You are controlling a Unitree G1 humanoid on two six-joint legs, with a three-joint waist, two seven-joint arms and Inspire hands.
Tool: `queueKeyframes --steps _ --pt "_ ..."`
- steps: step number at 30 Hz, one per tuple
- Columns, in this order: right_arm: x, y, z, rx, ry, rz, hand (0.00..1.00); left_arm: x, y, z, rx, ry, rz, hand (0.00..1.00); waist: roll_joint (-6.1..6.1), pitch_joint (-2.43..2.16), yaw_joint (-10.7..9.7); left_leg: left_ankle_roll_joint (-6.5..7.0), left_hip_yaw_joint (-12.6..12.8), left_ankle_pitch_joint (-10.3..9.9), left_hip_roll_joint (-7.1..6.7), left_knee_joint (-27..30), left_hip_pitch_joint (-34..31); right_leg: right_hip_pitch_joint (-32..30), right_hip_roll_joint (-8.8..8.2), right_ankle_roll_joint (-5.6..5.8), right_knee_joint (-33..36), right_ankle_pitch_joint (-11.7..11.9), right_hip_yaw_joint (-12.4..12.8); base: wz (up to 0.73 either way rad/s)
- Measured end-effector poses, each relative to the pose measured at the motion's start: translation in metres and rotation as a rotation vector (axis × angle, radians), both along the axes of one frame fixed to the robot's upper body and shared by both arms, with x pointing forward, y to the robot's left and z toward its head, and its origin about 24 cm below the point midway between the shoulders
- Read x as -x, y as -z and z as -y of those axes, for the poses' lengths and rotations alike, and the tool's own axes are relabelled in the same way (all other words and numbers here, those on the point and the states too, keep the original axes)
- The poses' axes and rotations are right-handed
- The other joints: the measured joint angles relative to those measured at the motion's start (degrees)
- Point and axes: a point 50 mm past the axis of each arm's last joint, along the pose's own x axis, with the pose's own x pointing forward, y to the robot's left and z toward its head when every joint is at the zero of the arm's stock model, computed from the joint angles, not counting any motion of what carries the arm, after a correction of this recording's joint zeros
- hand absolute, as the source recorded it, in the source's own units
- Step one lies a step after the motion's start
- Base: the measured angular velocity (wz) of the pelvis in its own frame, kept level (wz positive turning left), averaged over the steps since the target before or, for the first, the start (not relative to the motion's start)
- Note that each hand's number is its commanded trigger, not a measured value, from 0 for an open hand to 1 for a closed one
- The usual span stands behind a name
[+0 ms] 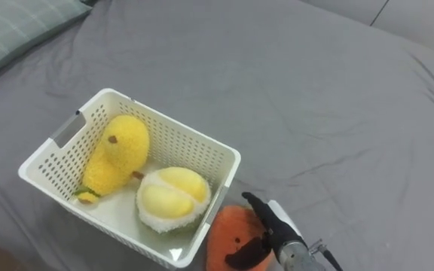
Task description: Collect toys from the bed
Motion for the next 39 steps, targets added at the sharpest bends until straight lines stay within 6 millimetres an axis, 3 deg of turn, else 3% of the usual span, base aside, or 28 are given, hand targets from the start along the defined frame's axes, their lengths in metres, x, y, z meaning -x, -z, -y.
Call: queueKeyframes --steps 2,4,5,6,7,8,9,23,39 --pt "0.0 0.0 0.0 0.001 0.0 0.0 0.0 0.001 0.0 0.001 -0.002 0.018 -0.001 0.0 0.16 0.1 0.01 0.0 -0.47 0.0 -0.06 0.21 -0.16 0.04 -0.01 -0.1 0.03 0.07 -0.54 0.13" --pt "0.0 0.001 0.001 0.002 0.002 -0.004 0.08 0.002 0.0 0.003 -0.001 0.03 -0.005 0.0 0.33 0.17 -0.02 0.0 -0.94 0.0 -0.1 0.59 -0.54 0.0 -0.02 -0.15 0.04 0.1 -1.14 0.14" --pt "0.0 0.003 0.002 0.003 0.005 -0.017 0.32 0.002 0.0 0.004 0.001 0.042 -0.01 0.0 0.51 0.27 0.04 0.0 -1.05 -0.01 -0.12 0.82 -0.79 -0.04 -0.02 -0.18 0.01 0.14 -1.07 0.09" --pt "0.0 0.006 0.003 0.009 0.01 -0.029 0.64 0.002 0.001 0.006 0.005 0.053 -0.014 0.0 0.79 0.42 0.15 0.0 -1.24 0.0 -0.18 1.0 -0.96 -0.08 -0.03 -0.18 -0.01 0.14 -1.06 0.07" --pt "0.0 0.007 0.004 0.011 0.014 -0.034 0.75 0.003 0.001 0.007 0.007 0.056 -0.017 0.0 0.93 0.51 0.24 0.0 -1.34 0.0 -0.21 1.01 -0.95 -0.02 -0.03 -0.19 -0.02 0.16 -1.08 0.07" --pt "0.001 0.009 0.005 0.018 0.024 -0.04 0.96 0.005 0.002 0.007 0.007 0.057 -0.023 0.0 1.13 0.49 0.44 0.0 -1.51 0.0 -0.25 1.02 -0.91 0.09 -0.05 -0.19 -0.03 0.16 -1.15 0.04" --pt "0.001 0.011 0.006 0.024 0.03 -0.043 1.0 0.006 0.002 0.007 0.007 0.056 -0.026 0.0 1.2 0.45 0.52 0.0 -1.58 0.0 -0.25 1.02 -0.89 0.13 -0.04 -0.18 -0.03 0.16 -1.18 0.06" --pt "-0.001 0.028 0.02 0.101 0.095 -0.083 1.0 0.019 0.004 0.009 0.046 0.062 -0.075 0.0 1.43 0.38 1.81 -0.08 -2.9 -0.11 -0.39 2.0 -0.99 1.09 -0.16 -0.17 -0.04 0.15 -4.46 0.06" --pt "0.005 0.032 0.02 0.082 0.086 -0.116 1.0 0.018 0.004 0.009 0.057 0.085 -0.079 0.0 1.99 0.24 2.02 -0.12 -3.92 -0.13 -0.64 2.8 -0.9 1.96 -0.18 -0.11 -0.21 0.11 -4.26 0.03"
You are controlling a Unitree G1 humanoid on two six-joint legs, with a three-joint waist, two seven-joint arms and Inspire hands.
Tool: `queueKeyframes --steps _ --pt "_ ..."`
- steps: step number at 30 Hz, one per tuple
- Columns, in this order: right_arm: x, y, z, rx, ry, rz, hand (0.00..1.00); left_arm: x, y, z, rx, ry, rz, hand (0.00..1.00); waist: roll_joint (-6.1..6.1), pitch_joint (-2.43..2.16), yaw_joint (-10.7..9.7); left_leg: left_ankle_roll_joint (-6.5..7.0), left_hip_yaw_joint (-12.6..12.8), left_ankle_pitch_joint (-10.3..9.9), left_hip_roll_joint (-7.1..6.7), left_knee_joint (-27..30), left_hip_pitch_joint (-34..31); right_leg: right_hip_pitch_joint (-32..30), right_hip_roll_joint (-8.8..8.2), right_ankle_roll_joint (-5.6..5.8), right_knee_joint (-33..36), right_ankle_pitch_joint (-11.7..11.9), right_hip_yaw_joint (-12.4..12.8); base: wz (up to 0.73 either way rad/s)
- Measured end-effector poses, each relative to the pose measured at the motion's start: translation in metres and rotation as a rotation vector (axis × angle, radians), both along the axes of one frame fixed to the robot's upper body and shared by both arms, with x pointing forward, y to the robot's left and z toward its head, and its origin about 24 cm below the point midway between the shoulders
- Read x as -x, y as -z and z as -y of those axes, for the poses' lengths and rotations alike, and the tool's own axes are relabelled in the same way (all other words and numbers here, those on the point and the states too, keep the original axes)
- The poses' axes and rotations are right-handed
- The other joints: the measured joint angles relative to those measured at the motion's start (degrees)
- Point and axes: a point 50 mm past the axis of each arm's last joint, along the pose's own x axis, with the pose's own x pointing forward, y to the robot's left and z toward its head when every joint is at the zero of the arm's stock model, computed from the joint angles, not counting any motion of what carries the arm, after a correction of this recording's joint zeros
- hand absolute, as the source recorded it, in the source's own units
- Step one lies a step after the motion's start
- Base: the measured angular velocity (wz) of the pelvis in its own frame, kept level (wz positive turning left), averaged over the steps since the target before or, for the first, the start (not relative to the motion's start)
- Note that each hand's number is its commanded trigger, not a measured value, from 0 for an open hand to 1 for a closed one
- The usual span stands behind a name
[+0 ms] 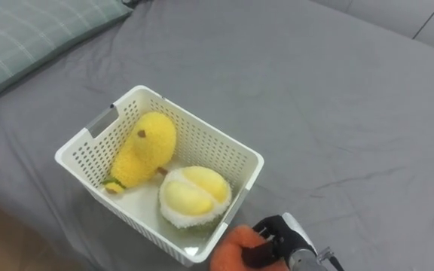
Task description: Collect toys from the bed
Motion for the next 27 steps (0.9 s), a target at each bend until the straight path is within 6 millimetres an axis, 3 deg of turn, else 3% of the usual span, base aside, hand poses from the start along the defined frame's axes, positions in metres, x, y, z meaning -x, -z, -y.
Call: queueKeyframes --steps 8,19,27 --pt "0.001 0.0 0.003 -0.008 0.021 0.003 1.0 -0.001 -0.002 -0.004 -0.033 -0.013 0.01 0.0 -0.08 -0.13 -1.16 0.0 0.03 0.0 -0.04 -0.02 0.05 0.11 -0.05 0.02 0.21 -0.01 0.1 0.0" --pt "-0.003 -0.016 0.032 0.011 0.186 0.113 1.0 -0.008 -0.005 -0.012 -0.058 -0.054 0.058 0.0 -0.18 -0.16 -3.51 0.0 0.3 0.01 -0.04 -0.69 1.47 1.1 -0.09 0.1 0.15 -0.06 0.5 -0.01" --pt "-0.001 -0.031 0.054 0.049 0.26 0.195 1.0 -0.007 -0.008 -0.018 -0.09 -0.109 0.08 0.0 -0.96 -0.55 -4.26 0.02 1.67 0.05 0.09 -1.91 2.67 1.1 -0.11 0.28 0.19 -0.19 2.25 -0.12"
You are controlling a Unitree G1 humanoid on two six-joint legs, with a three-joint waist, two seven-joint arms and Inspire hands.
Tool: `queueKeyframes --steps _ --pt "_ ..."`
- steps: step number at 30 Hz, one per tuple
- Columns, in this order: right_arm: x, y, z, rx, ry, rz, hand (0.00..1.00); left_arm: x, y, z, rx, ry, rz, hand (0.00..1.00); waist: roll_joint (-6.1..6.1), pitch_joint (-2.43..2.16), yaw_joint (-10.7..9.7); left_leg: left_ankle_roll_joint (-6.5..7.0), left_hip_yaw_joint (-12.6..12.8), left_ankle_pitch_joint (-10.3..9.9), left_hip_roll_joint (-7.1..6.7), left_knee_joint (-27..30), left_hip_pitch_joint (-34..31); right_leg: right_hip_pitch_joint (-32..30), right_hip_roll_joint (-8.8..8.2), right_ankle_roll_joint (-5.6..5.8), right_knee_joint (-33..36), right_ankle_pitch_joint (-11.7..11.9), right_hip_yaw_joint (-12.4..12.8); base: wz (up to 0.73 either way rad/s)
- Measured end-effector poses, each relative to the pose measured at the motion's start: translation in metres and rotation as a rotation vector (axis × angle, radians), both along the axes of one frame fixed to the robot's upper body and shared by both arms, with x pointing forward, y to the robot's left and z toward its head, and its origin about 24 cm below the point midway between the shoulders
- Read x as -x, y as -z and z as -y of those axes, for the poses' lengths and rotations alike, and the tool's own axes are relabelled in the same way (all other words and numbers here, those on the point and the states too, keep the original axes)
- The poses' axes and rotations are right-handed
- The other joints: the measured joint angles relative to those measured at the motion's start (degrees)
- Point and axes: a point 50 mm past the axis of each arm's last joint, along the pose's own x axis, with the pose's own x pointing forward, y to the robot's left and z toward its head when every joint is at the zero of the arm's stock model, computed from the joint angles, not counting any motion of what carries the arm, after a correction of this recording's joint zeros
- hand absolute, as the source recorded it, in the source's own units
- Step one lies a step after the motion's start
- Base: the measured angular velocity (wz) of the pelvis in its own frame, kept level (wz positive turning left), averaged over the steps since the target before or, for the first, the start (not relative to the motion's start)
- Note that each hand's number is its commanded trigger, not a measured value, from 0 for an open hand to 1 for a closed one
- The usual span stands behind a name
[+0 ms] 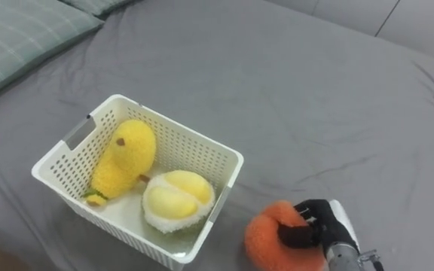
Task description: Collect toys from the bed
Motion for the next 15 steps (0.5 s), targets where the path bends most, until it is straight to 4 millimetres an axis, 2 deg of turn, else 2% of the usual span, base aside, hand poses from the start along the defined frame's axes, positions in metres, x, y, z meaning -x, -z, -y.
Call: queueKeyframes --steps 1,4,6,9,13,15 --pt "0.0 -0.002 0.0 0.003 0.002 0.01 1.0 -0.001 0.0 0.0 -0.006 0.0 0.006 0.0 -0.5 -0.12 -0.15 0.0 0.1 0.0 0.0 -0.08 0.18 0.05 0.0 0.02 0.02 -0.01 0.26 -0.03" --pt "-0.001 -0.01 0.005 0.013 0.024 0.049 1.0 -0.001 0.0 0.001 -0.009 -0.008 0.009 0.0 -0.76 -0.05 -0.63 0.01 0.14 0.0 0.0 0.01 0.85 0.6 0.02 0.04 -0.05 -0.03 0.54 -0.01" --pt "-0.007 -0.022 0.01 0.034 0.054 0.114 1.0 -0.001 0.0 0.001 -0.01 -0.013 0.009 0.0 -0.99 -0.09 -0.63 0.01 0.79 0.0 0.07 -0.12 1.33 0.87 0.03 0.07 -0.07 -0.09 1.33 -0.1" --pt "-0.018 -0.042 0.014 0.064 0.067 0.215 1.0 0.0 0.0 0.001 -0.01 -0.013 0.007 0.0 -1.03 -0.05 -0.61 0.01 1.47 0.0 0.17 -0.14 1.36 0.69 0.08 0.07 -0.01 -0.11 2.51 -0.12" --pt "-0.024 -0.059 0.018 0.088 0.084 0.296 1.0 0.002 0.0 0.001 -0.008 -0.019 0.002 0.0 -0.95 -0.01 -1.23 -0.17 1.48 -0.11 0.18 -0.33 1.28 0.54 0.08 0.06 0.2 -0.1 2.59 -0.01" --pt "-0.029 -0.074 0.019 0.111 0.1 0.374 1.0 0.007 0.0 0.0 -0.011 -0.031 -0.007 0.0 -0.85 0.04 -1.48 -0.01 1.56 -0.01 0.18 -0.45 1.18 0.29 0.1 0.06 0.29 -0.1 2.64 -0.05"
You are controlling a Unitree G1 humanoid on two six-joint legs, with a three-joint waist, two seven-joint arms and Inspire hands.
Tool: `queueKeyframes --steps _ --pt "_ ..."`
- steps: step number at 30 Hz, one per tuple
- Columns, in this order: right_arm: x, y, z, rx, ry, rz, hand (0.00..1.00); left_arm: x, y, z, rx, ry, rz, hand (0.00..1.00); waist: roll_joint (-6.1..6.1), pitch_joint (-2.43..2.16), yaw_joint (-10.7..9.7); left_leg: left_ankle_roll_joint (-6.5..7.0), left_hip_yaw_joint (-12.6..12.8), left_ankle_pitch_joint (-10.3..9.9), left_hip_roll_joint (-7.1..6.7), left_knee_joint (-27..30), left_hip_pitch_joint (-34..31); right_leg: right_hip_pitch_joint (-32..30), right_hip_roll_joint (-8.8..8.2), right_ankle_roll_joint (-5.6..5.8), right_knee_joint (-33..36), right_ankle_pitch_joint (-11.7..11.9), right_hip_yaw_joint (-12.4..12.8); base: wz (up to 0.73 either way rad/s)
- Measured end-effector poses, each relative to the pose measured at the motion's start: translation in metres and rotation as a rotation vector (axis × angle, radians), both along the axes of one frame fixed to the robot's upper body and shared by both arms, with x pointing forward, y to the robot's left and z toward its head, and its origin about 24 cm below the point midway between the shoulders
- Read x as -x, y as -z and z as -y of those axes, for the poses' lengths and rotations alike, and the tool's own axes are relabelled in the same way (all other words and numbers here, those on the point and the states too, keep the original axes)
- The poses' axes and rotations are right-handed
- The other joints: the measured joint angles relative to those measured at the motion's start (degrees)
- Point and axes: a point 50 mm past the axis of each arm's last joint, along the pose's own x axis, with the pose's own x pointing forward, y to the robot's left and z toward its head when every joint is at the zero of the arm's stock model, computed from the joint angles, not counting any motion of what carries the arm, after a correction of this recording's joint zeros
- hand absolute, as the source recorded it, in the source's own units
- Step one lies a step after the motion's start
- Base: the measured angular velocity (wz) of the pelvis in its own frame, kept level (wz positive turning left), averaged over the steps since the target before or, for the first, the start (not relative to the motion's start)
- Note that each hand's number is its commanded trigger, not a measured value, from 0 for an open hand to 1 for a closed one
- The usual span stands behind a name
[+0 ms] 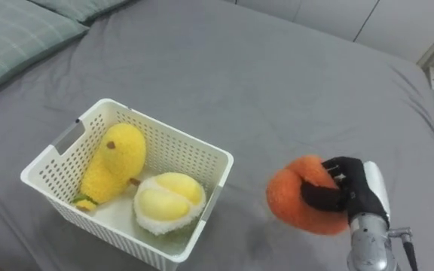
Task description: Collect toys from the bed
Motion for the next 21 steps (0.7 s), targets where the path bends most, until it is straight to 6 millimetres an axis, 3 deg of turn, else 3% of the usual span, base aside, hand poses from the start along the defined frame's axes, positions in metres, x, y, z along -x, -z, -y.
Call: queueKeyframes --steps 13,21 --pt "-0.02 -0.069 -0.013 0.085 -0.047 0.301 1.0 0.01 0.004 0.004 -0.002 -0.031 -0.031 0.0 0.22 0.07 0.09 0.01 0.06 0.01 0.08 -0.52 0.04 -0.16 0.06 -0.01 -0.25 0.01 -0.14 0.0" --pt "-0.03 -0.099 -0.024 0.066 -0.087 0.432 1.0 0.007 0.005 0.005 0.003 -0.045 -0.034 0.0 0.17 0.07 2.24 0.06 0.13 0.04 0.08 -0.48 -0.98 -1.39 0.07 -0.01 -0.08 0.01 0.03 0.0"
